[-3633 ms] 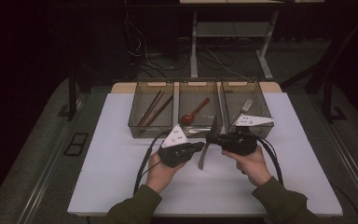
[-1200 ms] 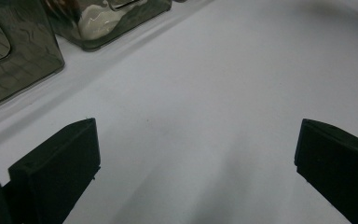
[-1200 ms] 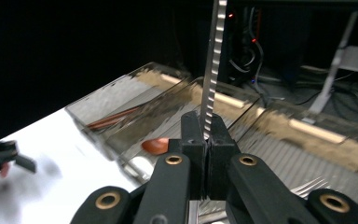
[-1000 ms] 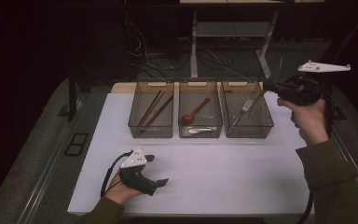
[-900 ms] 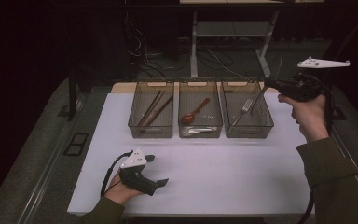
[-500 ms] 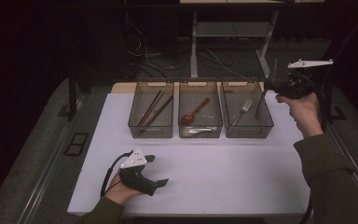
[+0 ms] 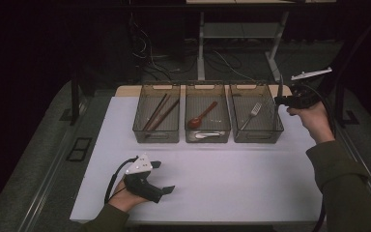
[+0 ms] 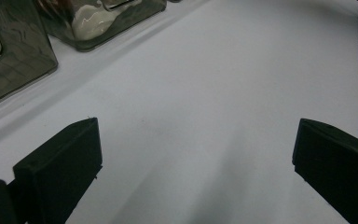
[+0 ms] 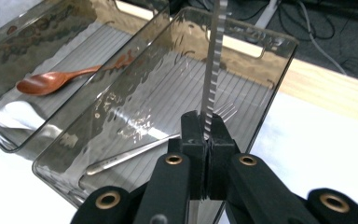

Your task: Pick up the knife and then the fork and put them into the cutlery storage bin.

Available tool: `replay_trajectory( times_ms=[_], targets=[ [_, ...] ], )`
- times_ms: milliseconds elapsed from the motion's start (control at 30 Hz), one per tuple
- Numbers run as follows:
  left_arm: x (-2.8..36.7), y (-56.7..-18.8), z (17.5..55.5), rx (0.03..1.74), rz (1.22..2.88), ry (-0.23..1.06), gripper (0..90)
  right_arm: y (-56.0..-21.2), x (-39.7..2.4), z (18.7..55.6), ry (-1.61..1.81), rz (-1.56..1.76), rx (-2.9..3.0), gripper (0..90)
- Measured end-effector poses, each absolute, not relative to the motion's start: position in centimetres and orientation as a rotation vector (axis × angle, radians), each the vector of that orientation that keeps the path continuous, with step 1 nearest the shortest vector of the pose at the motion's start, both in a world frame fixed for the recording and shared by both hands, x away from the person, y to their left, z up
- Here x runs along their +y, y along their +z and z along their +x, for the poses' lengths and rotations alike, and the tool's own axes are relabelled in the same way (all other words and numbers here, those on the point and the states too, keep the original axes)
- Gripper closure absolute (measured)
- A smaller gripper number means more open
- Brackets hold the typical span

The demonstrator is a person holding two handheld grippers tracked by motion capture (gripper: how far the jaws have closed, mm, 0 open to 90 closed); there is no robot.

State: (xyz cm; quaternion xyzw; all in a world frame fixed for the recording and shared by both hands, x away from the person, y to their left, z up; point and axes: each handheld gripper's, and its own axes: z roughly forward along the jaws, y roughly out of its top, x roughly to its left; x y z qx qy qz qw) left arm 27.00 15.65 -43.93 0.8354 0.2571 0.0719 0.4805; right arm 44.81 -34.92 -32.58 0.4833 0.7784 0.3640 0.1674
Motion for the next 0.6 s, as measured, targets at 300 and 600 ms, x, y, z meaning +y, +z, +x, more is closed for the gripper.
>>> replay_trajectory(
  times_ms=[300, 600],
  targets=[
    [15.6, -43.9, 27.0, 0.626, 2.039, 0.176, 0.8, -33.8, -34.0, 46.0, 1.044, 1.331, 2.243, 88.3],
    [15.6, -43.9, 27.0, 0.621, 2.036, 0.175, 0.8, -35.7, -31.6, 47.9, 1.032, 1.287, 2.243, 88.0]
  ],
)
